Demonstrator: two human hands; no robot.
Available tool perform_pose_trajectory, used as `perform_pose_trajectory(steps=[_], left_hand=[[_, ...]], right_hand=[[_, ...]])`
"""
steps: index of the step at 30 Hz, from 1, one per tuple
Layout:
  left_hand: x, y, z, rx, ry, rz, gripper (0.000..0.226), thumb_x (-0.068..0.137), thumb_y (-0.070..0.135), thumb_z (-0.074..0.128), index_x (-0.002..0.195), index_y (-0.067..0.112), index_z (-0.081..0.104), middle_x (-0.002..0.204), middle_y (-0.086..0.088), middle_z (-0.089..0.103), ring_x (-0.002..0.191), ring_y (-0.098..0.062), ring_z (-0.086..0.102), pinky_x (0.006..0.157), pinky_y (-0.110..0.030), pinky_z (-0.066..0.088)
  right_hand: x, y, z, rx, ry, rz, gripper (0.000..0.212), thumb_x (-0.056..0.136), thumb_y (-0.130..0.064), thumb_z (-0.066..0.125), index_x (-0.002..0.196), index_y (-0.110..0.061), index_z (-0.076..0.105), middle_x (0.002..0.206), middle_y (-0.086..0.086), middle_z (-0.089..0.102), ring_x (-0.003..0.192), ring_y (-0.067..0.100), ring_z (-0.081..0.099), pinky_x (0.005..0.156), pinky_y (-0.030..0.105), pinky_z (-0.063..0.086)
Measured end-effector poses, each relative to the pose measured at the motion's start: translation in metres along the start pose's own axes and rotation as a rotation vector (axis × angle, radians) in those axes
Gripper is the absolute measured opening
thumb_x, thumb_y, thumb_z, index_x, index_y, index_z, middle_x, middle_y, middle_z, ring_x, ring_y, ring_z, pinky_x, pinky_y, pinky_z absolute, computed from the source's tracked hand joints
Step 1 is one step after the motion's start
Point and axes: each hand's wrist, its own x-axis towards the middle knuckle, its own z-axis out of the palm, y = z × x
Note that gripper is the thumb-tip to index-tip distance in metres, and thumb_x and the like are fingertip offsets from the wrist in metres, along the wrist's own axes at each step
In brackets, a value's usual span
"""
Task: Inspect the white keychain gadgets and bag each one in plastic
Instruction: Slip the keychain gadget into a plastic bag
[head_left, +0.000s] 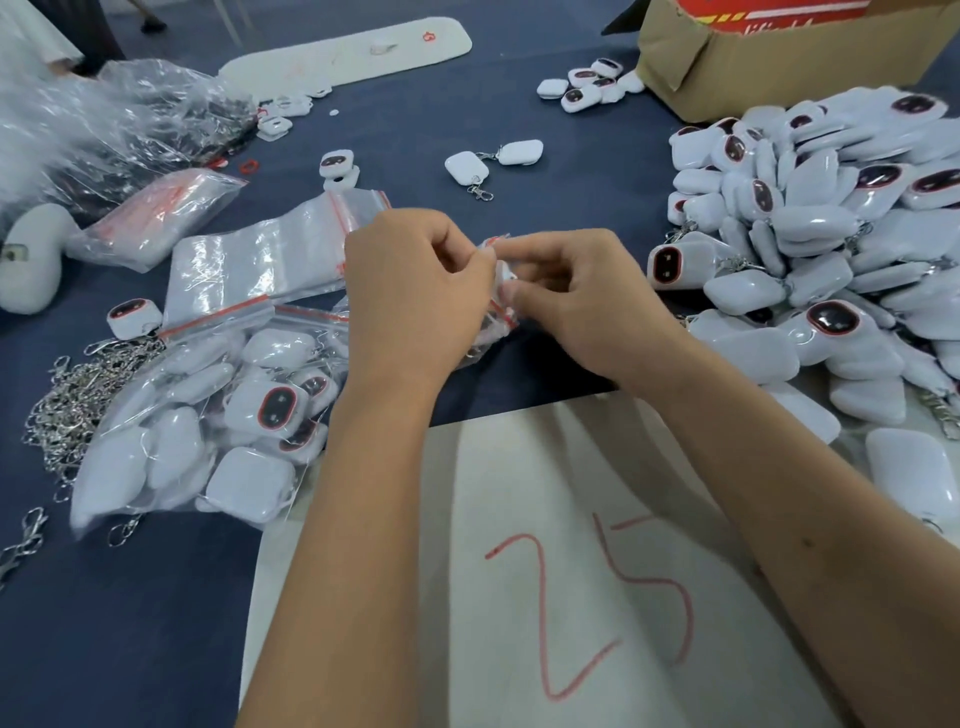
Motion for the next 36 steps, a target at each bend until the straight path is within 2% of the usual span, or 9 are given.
perform_pose_trajectory(steps=[3,7,10,15,20,24,27,30,36], left_hand=[[-0.001,0.011,0.002,-0.044,0.036,0.05,0.019,0.082,0.024,0.074,0.066,0.016,0.07,0.06,0.009,0.066,0.062,-0.01,0.063,0.061,-0.023,0.05],[-0.003,0.018,0.005,-0.041,0.076,0.123,0.016,0.081,0.022,0.071,0.066,0.016,0.069,0.061,0.01,0.066,0.063,-0.01,0.063,0.069,-0.032,0.054],[-0.003,0.013,0.008,-0.09,0.14,0.078,0.02,0.084,0.024,0.072,0.066,0.014,0.07,0.062,0.009,0.067,0.063,-0.008,0.064,0.07,-0.031,0.054],[-0.006,0.011,0.016,-0.123,0.221,0.029,0.024,0.084,0.024,0.074,0.064,0.012,0.068,0.056,0.014,0.061,0.063,-0.008,0.062,0.062,-0.011,0.042],[-0.009,0.009,0.025,-0.114,0.132,-0.024,0.024,0.086,0.023,0.073,0.065,0.012,0.07,0.059,0.012,0.064,0.061,-0.008,0.061,0.061,-0.015,0.043],[-0.01,0.004,0.033,-0.044,-0.059,-0.073,0.033,0.093,0.028,0.069,0.067,0.007,0.068,0.059,0.005,0.062,0.06,-0.013,0.056,0.063,-0.028,0.042],[-0.015,0.005,0.036,0.064,-0.125,-0.035,0.031,0.094,0.033,0.069,0.071,0.012,0.069,0.064,0.008,0.064,0.066,-0.014,0.06,0.062,-0.026,0.036],[-0.015,0.004,0.037,0.074,-0.137,-0.025,0.027,0.093,0.033,0.07,0.073,0.015,0.07,0.069,0.007,0.067,0.07,-0.013,0.063,0.068,-0.027,0.043],[-0.015,0.001,0.033,-0.078,-0.134,-0.046,0.022,0.09,0.028,0.072,0.07,0.018,0.07,0.065,0.008,0.067,0.067,-0.01,0.065,0.068,-0.026,0.05]], right_hand=[[0.009,-0.006,0.014,0.005,0.105,0.053,0.011,0.092,-0.001,0.069,0.094,-0.012,0.071,0.068,0.011,0.071,0.058,0.008,0.055,0.061,0.023,0.046],[0.018,-0.012,0.026,-0.237,0.11,0.049,0.039,0.08,0.008,0.051,0.055,-0.021,0.048,0.047,-0.015,0.048,0.052,0.001,0.035,0.051,0.017,0.036],[0.013,-0.008,0.018,-0.137,-0.053,0.036,0.04,0.093,0.003,0.051,0.065,-0.021,0.065,0.055,-0.006,0.054,0.049,0.01,0.047,0.05,0.025,0.041],[0.006,0.0,0.017,-0.159,0.271,0.027,0.014,0.085,-0.002,0.071,0.079,-0.013,0.077,0.057,-0.008,0.066,0.045,0.006,0.06,0.047,0.021,0.049],[0.001,-0.012,0.011,-0.266,0.091,0.022,0.03,0.097,-0.009,0.059,0.074,-0.02,0.075,0.055,-0.006,0.065,0.045,0.006,0.062,0.046,0.022,0.048],[-0.004,-0.016,-0.016,-0.609,0.341,-0.022,0.02,0.094,-0.01,0.06,0.098,-0.015,0.078,0.094,0.001,0.077,0.094,0.024,0.07,0.083,0.039,0.053],[-0.004,-0.018,-0.043,-1.012,0.241,0.144,0.033,0.09,-0.002,0.061,0.119,-0.015,0.072,0.118,0.011,0.066,0.121,0.035,0.048,0.093,0.038,0.043],[-0.007,-0.022,-0.056,-1.108,0.113,0.224,0.031,0.087,0.003,0.062,0.116,-0.003,0.071,0.119,0.02,0.065,0.116,0.039,0.053,0.098,0.042,0.044],[-0.002,-0.013,-0.066,-0.922,0.233,0.18,0.015,0.091,-0.006,0.069,0.102,-0.006,0.078,0.1,0.017,0.072,0.097,0.038,0.065,0.087,0.042,0.056]])
